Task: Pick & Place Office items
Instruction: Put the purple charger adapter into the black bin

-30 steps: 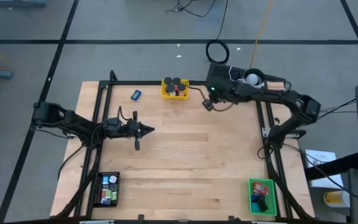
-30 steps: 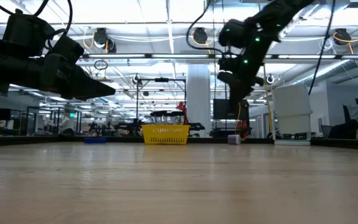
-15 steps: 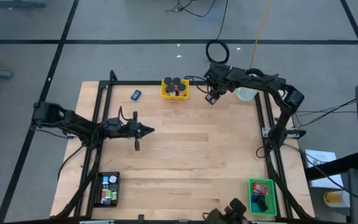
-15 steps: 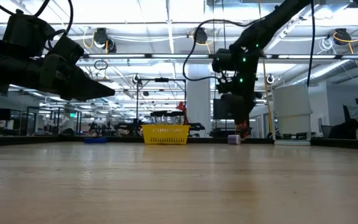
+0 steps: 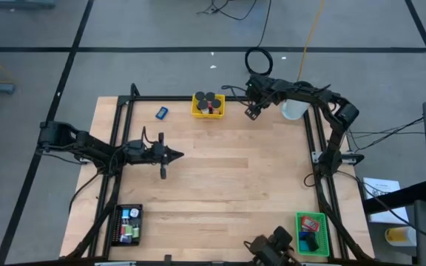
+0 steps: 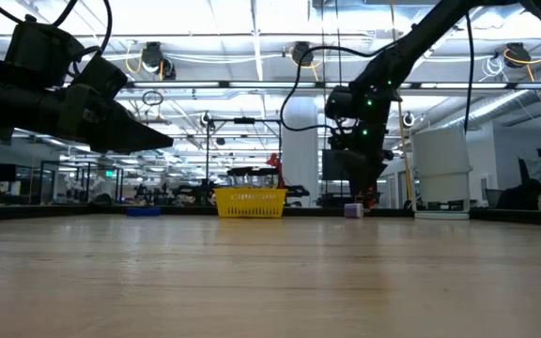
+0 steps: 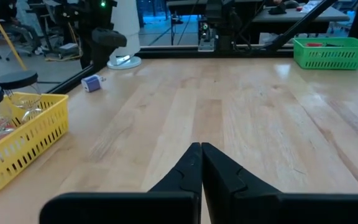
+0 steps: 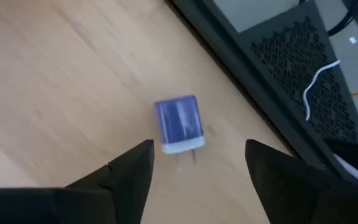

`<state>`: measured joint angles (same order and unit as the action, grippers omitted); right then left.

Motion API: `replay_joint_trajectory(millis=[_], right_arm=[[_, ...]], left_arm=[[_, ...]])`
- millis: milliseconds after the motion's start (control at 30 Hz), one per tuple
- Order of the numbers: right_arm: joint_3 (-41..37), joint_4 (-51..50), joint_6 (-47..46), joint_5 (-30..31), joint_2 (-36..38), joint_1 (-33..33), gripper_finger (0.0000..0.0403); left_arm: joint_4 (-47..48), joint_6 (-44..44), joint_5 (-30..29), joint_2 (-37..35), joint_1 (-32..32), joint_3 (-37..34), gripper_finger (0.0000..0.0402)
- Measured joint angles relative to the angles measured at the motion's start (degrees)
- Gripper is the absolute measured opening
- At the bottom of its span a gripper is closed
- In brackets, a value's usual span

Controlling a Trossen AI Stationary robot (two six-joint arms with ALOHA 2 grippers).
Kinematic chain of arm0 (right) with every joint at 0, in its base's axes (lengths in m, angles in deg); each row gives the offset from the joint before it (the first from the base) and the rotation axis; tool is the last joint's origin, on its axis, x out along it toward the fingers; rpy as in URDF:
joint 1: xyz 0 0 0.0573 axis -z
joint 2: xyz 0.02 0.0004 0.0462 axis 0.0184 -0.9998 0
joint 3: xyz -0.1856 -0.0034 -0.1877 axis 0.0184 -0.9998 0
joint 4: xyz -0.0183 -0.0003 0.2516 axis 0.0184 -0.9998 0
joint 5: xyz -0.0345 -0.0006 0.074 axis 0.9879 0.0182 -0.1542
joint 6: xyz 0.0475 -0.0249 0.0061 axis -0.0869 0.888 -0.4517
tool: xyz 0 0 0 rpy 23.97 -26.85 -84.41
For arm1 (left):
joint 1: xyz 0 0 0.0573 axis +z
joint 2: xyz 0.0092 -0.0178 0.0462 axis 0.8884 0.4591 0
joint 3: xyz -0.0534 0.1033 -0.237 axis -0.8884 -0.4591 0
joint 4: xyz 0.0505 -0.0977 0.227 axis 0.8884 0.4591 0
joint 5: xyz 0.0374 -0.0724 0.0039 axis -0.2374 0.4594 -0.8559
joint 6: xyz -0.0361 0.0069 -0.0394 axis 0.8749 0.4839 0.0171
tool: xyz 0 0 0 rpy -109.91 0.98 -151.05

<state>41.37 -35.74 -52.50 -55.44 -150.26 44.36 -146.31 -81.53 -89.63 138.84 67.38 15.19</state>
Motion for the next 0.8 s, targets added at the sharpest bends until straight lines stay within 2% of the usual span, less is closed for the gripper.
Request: replay_joint_trajectory(millis=[200, 400, 500, 600, 800], right_arm=[[-2.0, 3.0, 1.4, -4.6, 0.0, 1.0, 0.0241], [-5.6, 6.5, 2.7, -1.2, 0.0, 1.6, 0.0240], [-6.9, 8.4, 2.7, -2.1, 0.0, 2.2, 0.0240], [-8.1, 11.5, 3.0, -5.9, 0.0, 2.4, 0.0240], [-10.1, 13.0, 4.3, -6.1, 0.0, 2.5, 0.0231]], left_arm=[[0.1, 0.1, 0.0, 0.0, 0.0, 0.0, 0.0026], [0.1, 0.1, 0.0, 0.0, 0.0, 0.0, 0.0016], [0.1, 0.0, 0.0, 0.0, 0.0, 0.0, 0.0006], [0.1, 0.0, 0.0, 0.0, 0.0, 0.0, 0.0004], [0.1, 0.1, 0.0, 0.0, 0.0, 0.0, 0.0026]])
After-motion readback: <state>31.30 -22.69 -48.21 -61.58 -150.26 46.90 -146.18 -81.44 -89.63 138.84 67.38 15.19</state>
